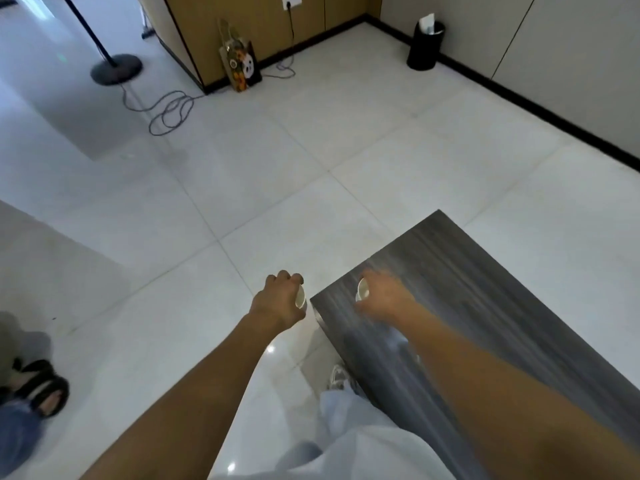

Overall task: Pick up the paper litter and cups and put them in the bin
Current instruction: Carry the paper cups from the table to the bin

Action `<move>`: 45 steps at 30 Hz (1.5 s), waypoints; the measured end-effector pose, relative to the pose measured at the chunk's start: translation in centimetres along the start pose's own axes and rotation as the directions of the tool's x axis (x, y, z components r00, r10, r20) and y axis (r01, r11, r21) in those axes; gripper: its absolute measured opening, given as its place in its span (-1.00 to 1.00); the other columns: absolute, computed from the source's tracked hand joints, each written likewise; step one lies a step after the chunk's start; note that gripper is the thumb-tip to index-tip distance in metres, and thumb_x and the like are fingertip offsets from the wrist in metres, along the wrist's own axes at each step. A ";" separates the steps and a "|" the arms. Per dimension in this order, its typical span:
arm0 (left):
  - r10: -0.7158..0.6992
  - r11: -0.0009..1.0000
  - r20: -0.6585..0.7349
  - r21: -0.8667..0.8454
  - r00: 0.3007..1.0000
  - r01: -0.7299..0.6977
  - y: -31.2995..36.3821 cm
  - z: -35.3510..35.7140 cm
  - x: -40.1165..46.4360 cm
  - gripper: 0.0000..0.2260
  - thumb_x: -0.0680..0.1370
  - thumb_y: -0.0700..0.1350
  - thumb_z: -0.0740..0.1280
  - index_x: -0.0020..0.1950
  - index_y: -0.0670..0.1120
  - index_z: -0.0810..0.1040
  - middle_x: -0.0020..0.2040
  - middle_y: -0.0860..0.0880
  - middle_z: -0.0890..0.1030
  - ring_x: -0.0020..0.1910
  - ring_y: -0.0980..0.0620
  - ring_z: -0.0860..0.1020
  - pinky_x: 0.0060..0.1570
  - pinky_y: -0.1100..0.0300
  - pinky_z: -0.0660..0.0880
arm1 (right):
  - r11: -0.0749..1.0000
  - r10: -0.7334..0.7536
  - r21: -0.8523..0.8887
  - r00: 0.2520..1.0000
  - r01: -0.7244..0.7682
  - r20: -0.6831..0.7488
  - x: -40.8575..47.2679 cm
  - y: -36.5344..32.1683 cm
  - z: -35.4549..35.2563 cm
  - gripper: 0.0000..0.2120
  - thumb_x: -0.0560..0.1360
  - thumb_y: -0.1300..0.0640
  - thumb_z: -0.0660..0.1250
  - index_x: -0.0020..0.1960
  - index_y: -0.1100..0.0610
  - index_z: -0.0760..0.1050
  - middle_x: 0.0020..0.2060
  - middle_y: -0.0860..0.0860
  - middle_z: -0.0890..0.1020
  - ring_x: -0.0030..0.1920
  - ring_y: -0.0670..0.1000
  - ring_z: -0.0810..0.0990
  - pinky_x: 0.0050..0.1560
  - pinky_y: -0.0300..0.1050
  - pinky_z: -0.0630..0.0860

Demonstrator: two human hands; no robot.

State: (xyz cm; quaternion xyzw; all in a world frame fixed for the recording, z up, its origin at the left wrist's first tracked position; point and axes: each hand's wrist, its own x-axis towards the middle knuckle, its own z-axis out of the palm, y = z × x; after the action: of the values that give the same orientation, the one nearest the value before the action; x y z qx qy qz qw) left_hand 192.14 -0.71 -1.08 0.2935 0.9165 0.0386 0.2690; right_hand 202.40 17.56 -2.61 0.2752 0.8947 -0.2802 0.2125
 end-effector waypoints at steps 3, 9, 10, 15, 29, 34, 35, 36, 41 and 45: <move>-0.015 0.999 -0.027 -0.031 1.000 0.015 -1.3 -4.1 5.2 -0.50 0.50 -0.01 0.36 0.40 -0.03 0.31 0.31 -0.05 0.36 0.29 -0.08 0.31 0.10 0.04 0.46 | 0.999 -0.033 -0.010 0.999 0.032 -0.029 5.2 -2.4 -3.3 -0.58 0.47 0.05 0.33 0.30 0.05 0.34 0.17 0.10 0.40 0.15 0.13 0.44 -0.01 -0.05 0.48; -0.041 0.996 -0.024 -0.076 0.999 0.039 -5.9 -10.9 14.8 -0.47 0.49 -0.03 0.37 0.42 -0.02 0.31 0.33 -0.05 0.34 0.30 -0.07 0.30 0.11 0.02 0.48 | 0.999 -0.018 -0.027 1.000 0.017 -0.016 15.1 -8.2 -8.9 -0.50 0.44 0.02 0.37 0.32 0.02 0.31 0.18 0.08 0.37 0.15 0.14 0.39 0.04 0.00 0.50; -0.037 0.997 -0.021 -0.073 0.999 0.036 -6.8 -11.9 16.7 -0.47 0.49 -0.03 0.38 0.42 -0.02 0.31 0.33 -0.06 0.34 0.31 -0.08 0.30 0.13 0.01 0.48 | 1.000 -0.010 -0.026 1.000 0.009 -0.024 16.9 -9.2 -9.6 -0.50 0.43 0.02 0.38 0.32 0.02 0.31 0.18 0.08 0.37 0.16 0.14 0.39 0.06 0.02 0.50; 0.037 0.999 0.005 -0.018 0.999 -0.037 -11.4 -18.0 26.8 -0.45 0.48 -0.05 0.39 0.43 -0.01 0.31 0.33 -0.06 0.34 0.31 -0.09 0.31 0.15 0.00 0.48 | 0.999 0.043 0.007 0.996 -0.043 -0.074 26.6 -14.5 -12.7 -0.50 0.43 0.02 0.39 0.32 0.03 0.32 0.17 0.10 0.38 0.16 0.16 0.39 0.06 0.02 0.50; 0.238 0.958 0.095 0.139 0.967 -0.250 -14.4 -34.0 51.7 -0.47 0.50 -0.04 0.37 0.43 -0.01 0.29 0.36 -0.04 0.33 0.32 -0.07 0.30 0.09 0.04 0.47 | 0.960 0.227 0.194 0.968 -0.204 -0.103 46.1 -22.5 -23.0 -0.47 0.44 0.03 0.40 0.35 0.03 0.31 0.17 0.10 0.38 0.17 0.16 0.39 0.08 0.02 0.50; 0.329 0.929 0.134 0.132 0.935 -0.346 -8.9 -36.5 62.3 -0.48 0.50 -0.04 0.36 0.43 -0.01 0.30 0.35 -0.05 0.34 0.32 -0.07 0.30 0.10 0.03 0.47 | 0.936 0.310 0.206 0.946 -0.286 -0.097 54.2 -18.8 -28.9 -0.47 0.44 0.02 0.39 0.35 0.04 0.30 0.18 0.10 0.39 0.18 0.17 0.39 0.10 0.04 0.50; 0.337 0.927 0.132 0.128 0.932 -0.353 -7.6 -37.3 64.8 -0.48 0.50 -0.04 0.36 0.43 -0.01 0.30 0.35 -0.05 0.34 0.32 -0.07 0.30 0.10 0.03 0.47 | 0.932 0.324 0.205 0.941 -0.299 -0.097 56.2 -17.8 -30.6 -0.47 0.44 0.02 0.39 0.34 0.03 0.30 0.17 0.10 0.39 0.17 0.16 0.39 0.09 0.03 0.51; 0.341 0.926 0.128 0.124 0.931 -0.357 -6.3 -38.3 67.2 -0.48 0.50 -0.03 0.36 0.43 -0.01 0.30 0.35 -0.05 0.33 0.32 -0.07 0.30 0.10 0.04 0.46 | 0.929 0.333 0.207 0.937 -0.307 -0.103 58.3 -16.9 -32.3 -0.47 0.44 0.02 0.39 0.34 0.03 0.30 0.17 0.09 0.39 0.17 0.16 0.39 0.08 0.02 0.51; 0.352 0.922 0.123 0.122 0.928 -0.366 0.5 -43.9 78.1 -0.48 0.51 -0.04 0.35 0.44 -0.01 0.29 0.36 -0.03 0.33 0.33 -0.05 0.29 0.09 0.08 0.44 | 0.923 0.348 0.218 0.930 -0.318 -0.121 67.5 -13.4 -42.3 -0.47 0.44 0.02 0.38 0.35 0.04 0.30 0.18 0.09 0.39 0.18 0.16 0.38 0.07 0.01 0.50; 0.378 0.911 0.116 0.127 0.918 -0.391 5.1 -48.2 86.1 -0.48 0.51 -0.04 0.35 0.44 0.00 0.29 0.36 -0.03 0.33 0.33 -0.05 0.29 0.09 0.07 0.46 | 0.924 0.343 0.229 0.928 -0.305 -0.147 74.1 -11.5 -49.8 -0.47 0.44 0.03 0.38 0.36 0.03 0.30 0.18 0.08 0.38 0.20 0.15 0.37 0.04 0.00 0.50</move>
State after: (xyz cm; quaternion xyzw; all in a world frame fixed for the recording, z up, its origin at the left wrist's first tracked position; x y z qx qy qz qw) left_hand 111.07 55.80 0.64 0.4888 0.8281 0.0099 0.2744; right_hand 127.95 68.07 -0.29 0.4647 0.8192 -0.3039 0.1432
